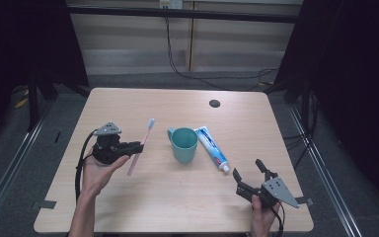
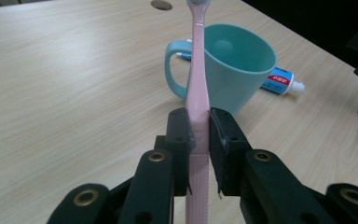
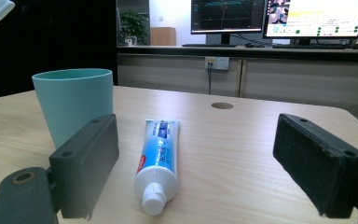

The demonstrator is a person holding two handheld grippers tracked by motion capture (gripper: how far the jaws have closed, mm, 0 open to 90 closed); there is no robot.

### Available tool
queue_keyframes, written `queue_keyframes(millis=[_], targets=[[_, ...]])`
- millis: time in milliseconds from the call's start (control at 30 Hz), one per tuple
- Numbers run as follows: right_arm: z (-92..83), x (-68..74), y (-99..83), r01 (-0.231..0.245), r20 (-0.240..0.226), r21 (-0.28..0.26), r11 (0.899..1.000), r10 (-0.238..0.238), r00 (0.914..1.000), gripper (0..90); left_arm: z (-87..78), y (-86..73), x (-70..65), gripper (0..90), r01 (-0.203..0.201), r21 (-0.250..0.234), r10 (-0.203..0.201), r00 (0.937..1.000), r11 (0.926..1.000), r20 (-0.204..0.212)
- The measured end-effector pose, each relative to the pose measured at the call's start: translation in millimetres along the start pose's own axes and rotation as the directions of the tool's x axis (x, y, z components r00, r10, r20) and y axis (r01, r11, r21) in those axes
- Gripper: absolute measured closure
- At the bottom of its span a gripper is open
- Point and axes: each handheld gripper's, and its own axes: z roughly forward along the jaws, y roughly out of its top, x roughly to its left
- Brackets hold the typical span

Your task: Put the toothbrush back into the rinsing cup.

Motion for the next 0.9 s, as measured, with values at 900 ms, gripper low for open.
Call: queue_keyframes(millis=[900], targets=[[0.0, 0.0, 0.0, 0.001, 0.0, 0.0, 1.0, -0.001, 1.0, 13.5, -12.7, 5.1, -3.4, 78.8, -0.055, -0.29, 0.047, 0.9983, 0.9553, -0.035]])
